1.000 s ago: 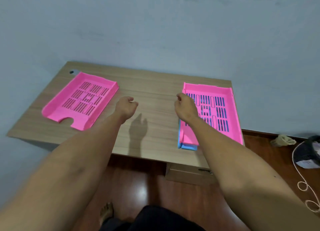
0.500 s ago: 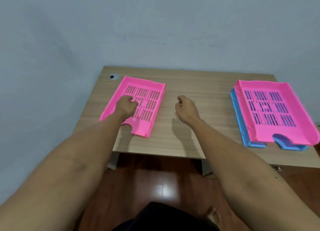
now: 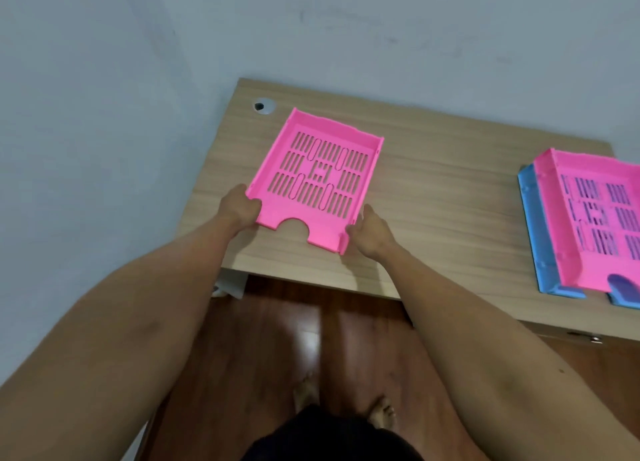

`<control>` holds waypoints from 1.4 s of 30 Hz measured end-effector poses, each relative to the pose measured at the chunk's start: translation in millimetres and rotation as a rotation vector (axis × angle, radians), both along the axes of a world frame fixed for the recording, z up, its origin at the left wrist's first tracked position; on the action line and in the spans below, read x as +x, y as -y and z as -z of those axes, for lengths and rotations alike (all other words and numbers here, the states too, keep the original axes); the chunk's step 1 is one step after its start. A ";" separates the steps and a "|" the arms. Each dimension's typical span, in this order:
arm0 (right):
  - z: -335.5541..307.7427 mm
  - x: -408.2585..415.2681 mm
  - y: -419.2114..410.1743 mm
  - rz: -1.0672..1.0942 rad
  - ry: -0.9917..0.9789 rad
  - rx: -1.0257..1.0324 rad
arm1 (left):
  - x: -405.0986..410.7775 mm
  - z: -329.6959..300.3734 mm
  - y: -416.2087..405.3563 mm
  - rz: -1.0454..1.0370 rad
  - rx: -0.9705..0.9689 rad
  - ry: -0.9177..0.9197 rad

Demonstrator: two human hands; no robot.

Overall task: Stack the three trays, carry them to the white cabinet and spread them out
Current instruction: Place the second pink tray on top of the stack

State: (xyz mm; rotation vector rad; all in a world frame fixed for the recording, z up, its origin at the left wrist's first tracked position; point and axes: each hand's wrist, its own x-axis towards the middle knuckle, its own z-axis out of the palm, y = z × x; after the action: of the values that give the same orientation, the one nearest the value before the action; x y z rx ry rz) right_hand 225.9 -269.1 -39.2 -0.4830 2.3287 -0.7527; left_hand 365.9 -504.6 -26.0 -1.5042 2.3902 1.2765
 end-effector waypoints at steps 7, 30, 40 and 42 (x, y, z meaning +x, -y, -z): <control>30.0 -6.2 12.3 0.106 -0.002 0.029 | 9.4 21.3 3.7 -0.031 0.007 -0.003; -23.7 -43.8 -53.1 0.355 -0.099 -0.139 | -30.6 -32.2 -59.7 0.206 -0.081 -0.188; -74.5 -129.3 -175.6 0.448 -0.236 -0.138 | -125.1 -84.7 -158.1 0.353 -0.176 -0.230; -82.7 -152.5 -206.5 0.454 -0.254 -0.140 | -148.2 -92.3 -187.3 0.375 -0.195 -0.233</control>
State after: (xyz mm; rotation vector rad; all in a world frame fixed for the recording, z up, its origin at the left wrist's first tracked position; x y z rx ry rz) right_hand 73.5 -62.6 43.5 -0.1065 2.6742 -1.1270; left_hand 217.7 -317.3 66.3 -0.9108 2.8384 1.2156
